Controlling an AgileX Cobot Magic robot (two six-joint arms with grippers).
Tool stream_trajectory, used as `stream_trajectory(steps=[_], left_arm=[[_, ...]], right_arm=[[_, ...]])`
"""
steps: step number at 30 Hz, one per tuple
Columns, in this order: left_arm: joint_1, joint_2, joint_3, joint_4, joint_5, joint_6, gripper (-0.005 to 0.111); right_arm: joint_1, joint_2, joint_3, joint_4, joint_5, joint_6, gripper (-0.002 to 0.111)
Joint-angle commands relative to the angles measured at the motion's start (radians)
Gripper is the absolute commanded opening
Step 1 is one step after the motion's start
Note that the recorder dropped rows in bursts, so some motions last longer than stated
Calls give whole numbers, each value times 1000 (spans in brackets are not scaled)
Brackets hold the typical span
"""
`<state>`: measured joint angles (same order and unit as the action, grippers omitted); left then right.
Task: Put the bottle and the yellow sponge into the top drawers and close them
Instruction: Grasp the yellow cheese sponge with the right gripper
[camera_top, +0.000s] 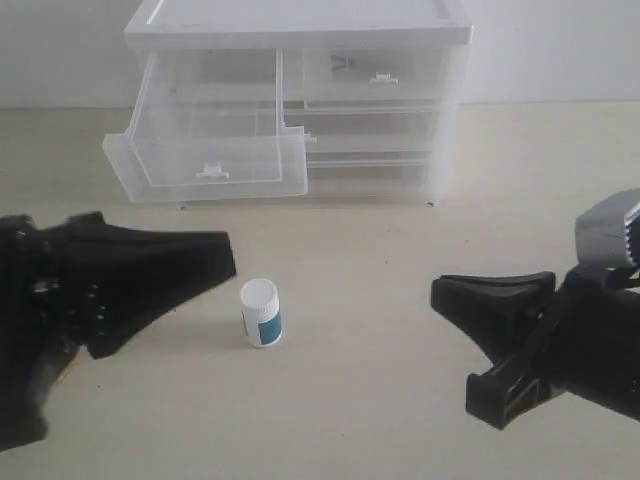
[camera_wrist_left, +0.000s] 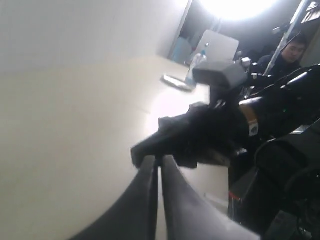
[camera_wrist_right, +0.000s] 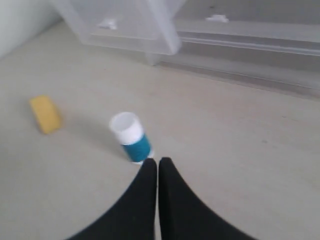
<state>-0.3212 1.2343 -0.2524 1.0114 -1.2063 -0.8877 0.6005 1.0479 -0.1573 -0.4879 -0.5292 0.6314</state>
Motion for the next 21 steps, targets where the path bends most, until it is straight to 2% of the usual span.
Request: stream_trajectory(steps=[1,3,6,10,11,12,16,21], left_arm=[[34,-243,12,-51,17,-7,4],[59,-349,12,-84,182,-7,4],[83,-523,18,-163,518,-13,4],[85,-715,20,-259,872,-9,4],[85,-804,20,-259,1009,-2,4],[85,-836,20,-261,1056,-2,4],[85,-960,20,-264,1228,-16,4],[85,-1045,41,-264,1259,-16,4]], right_arm=[[146,25,-96,-124,37,148,1],[239,66,-154,-124,101,152,1],[392,181,-256,-109,211,141,1],[519,352,-400,-101,278,119,1],[566,447,-488,-101,293,119,2],[585,492,-533,-101,307,119,5],[626,650,-699,-104,354,118,30],[646,816,-900,-190,400,82,68]])
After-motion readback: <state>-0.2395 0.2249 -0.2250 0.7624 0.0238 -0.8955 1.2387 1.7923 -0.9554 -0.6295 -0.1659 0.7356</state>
